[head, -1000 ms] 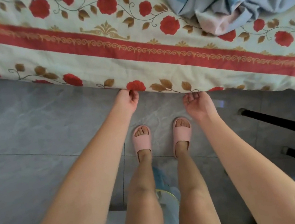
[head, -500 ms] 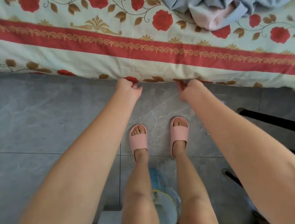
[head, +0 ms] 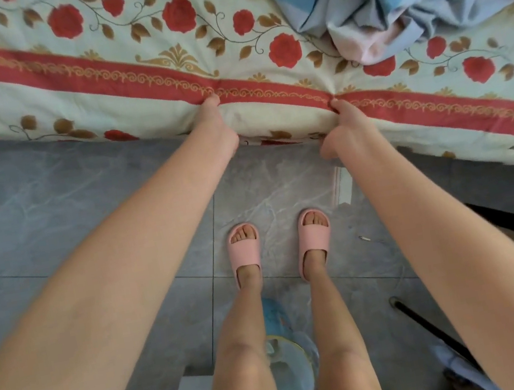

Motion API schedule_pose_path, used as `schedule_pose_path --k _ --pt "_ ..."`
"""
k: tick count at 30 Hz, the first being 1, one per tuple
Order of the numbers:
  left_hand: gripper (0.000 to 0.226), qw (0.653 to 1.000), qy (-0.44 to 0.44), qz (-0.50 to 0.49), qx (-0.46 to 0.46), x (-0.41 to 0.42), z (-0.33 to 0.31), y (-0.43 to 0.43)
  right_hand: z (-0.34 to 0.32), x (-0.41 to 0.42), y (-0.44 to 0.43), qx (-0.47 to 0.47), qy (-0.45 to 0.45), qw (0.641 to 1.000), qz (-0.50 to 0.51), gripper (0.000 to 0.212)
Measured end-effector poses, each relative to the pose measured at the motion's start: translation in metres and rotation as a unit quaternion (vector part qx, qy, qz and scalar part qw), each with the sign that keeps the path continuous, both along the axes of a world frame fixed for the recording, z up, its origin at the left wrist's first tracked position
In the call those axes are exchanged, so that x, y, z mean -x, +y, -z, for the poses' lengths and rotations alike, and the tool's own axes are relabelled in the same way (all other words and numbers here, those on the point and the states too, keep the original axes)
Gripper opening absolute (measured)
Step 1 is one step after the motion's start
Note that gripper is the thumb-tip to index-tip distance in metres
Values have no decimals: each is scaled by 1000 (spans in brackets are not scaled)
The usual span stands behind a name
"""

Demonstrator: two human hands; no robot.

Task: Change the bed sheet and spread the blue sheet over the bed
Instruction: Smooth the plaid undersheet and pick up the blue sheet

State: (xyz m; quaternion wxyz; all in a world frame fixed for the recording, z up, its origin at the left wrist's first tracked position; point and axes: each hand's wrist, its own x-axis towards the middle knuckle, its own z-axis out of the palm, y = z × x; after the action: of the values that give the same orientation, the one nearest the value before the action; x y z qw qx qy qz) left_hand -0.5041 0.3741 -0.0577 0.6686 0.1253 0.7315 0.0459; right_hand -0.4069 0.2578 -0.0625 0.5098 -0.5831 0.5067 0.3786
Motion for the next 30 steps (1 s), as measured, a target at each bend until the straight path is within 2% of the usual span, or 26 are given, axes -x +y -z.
schedule_pose_path --k 4,7,10,12,15,17,20,22,23,25,27,30 --pt "22 996 -77 -43 -19 7 -18 11 -7 -7 -10 -86 -33 995 49 33" --pt "16 980 -172 -99 -29 14 -25 23 -18 -12 -8 -198 -89 969 120 42" --pt "14 976 -195 -91 -33 23 -20 19 -15 1 -9 -259 -121 947 144 46" --pt "11 980 -179 -84 -28 30 -8 14 -4 10 -11 -241 -116 954 137 44" --pt "13 989 -124 -74 -37 38 7 17 7 14 -9 -198 -118 966 120 27" --pt "28 995 -77 -56 -38 46 14 24 9 14 -3 -135 -129 978 97 27" --pt "55 999 -16 -39 -27 55 5 37 4 19 13 42 -116 991 54 47" --pt "51 999 4 -14 -35 64 -11 55 -5 26 32 111 -83 989 50 65" --pt "43 999 3 -16 -44 72 -15 69 -7 30 42 109 -66 989 70 70" --pt "23 997 -12 -52 -62 89 -20 98 -16 44 59 43 -37 990 127 68" --pt "33 994 -56 -80 -57 107 -28 132 -30 67 77 -36 -11 994 107 63" --pt "55 992 -75 -91 -41 125 -24 166 -35 100 98 -81 37 995 -34 50"
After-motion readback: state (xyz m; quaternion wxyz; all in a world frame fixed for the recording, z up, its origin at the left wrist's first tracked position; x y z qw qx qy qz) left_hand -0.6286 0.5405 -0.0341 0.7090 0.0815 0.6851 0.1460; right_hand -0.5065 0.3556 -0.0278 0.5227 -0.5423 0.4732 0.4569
